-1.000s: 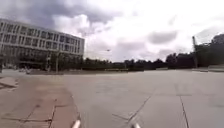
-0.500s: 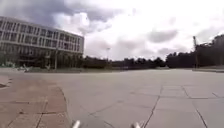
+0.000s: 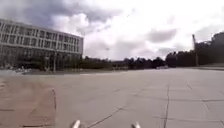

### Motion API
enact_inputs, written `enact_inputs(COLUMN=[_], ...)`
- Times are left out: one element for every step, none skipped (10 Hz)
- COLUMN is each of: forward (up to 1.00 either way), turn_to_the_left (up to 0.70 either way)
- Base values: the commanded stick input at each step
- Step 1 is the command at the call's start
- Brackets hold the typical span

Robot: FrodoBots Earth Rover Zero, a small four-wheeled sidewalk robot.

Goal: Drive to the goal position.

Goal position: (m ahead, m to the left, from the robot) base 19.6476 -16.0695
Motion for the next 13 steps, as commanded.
enact_inputs(forward=[0.70, 0.70, 0.70, 0.70, 0.70, 0.70, 0.70, 0.70, 0.70, 0.70, 0.70, 0.70, 0.70], turn_to_the_left=[-0.32, -0.04, 0.00, 0.00, 0.00, 0.00, 0.00, 0.00, 0.00, 0.00, 0.00, 0.00, 0.00])
